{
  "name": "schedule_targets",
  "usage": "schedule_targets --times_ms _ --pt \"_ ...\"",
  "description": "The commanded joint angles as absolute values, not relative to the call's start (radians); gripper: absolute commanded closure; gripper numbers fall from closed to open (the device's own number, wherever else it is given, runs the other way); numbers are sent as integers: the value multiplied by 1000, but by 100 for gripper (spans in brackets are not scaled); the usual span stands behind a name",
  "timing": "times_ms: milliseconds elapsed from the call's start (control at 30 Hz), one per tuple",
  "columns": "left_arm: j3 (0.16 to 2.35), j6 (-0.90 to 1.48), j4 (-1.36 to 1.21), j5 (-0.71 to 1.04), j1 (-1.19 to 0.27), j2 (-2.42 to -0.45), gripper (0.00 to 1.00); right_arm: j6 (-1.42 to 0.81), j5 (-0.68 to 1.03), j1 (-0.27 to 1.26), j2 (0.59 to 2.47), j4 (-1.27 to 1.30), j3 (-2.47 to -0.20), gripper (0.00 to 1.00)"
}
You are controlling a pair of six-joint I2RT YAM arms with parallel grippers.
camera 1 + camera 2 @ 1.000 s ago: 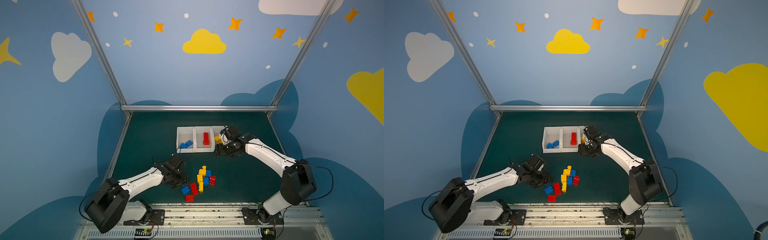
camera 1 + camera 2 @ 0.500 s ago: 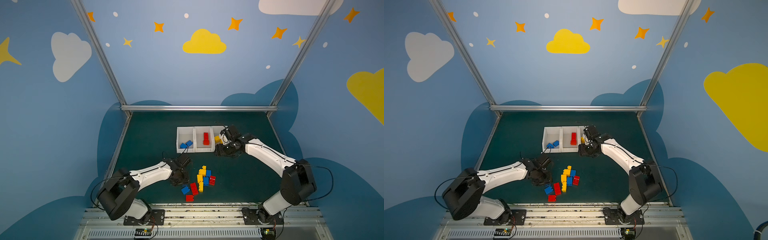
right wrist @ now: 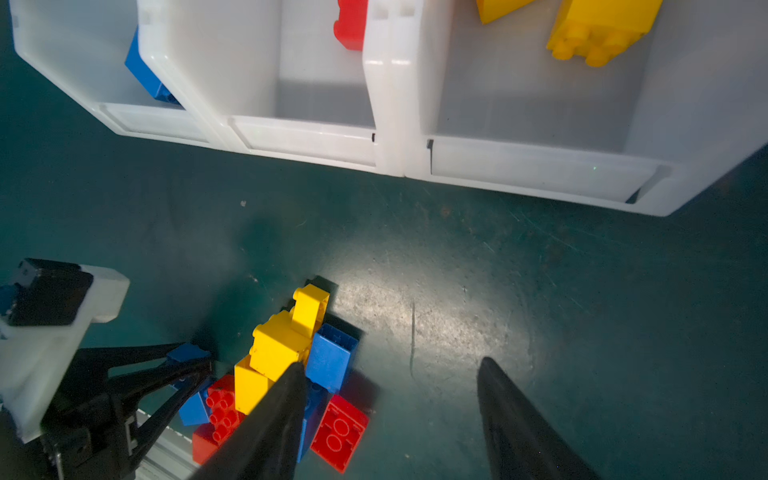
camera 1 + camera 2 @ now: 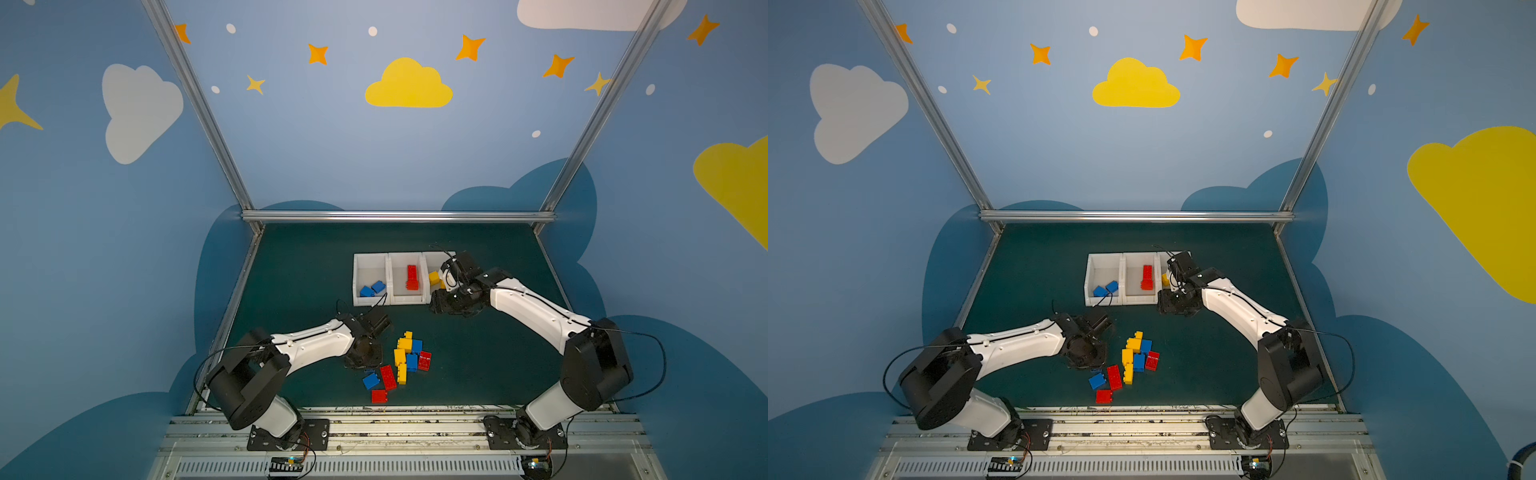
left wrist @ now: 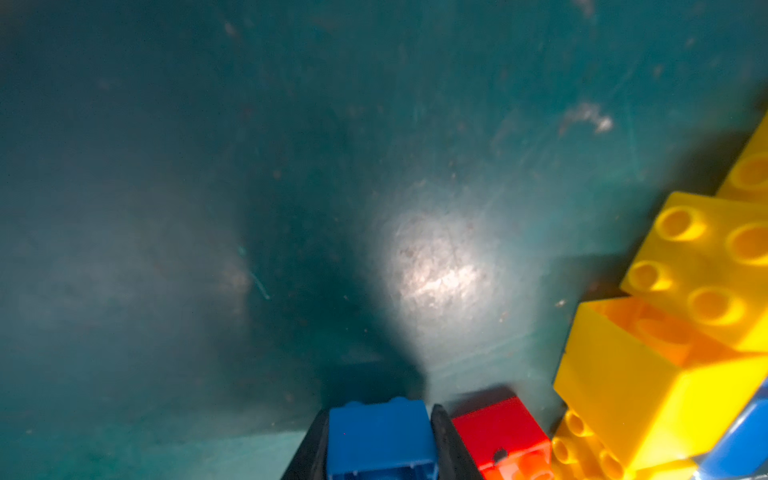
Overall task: Sort the legos into containers by color
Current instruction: 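Grasp a blue brick with the left gripper and carry it to the blue compartment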
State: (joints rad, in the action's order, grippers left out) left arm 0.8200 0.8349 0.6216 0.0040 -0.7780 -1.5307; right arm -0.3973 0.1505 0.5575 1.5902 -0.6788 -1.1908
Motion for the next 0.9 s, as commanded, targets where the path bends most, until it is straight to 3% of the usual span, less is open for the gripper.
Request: schedule_targets --times_ms 0,267,433,867 --pt "882 821 667 -72 -764 -1501 68 -409 140 552 1564 -712 -1186 35" --pt "1114 629 638 -78 -581 -1565 68 -412 110 552 1546 -761 -1209 36" --pt "1298 528 600 -32 -461 -1707 68 -425 77 552 1526 -798 -1222 36" --pt "1579 444 565 99 -365 -1972 65 -494 8 557 1477 -849 -1211 36"
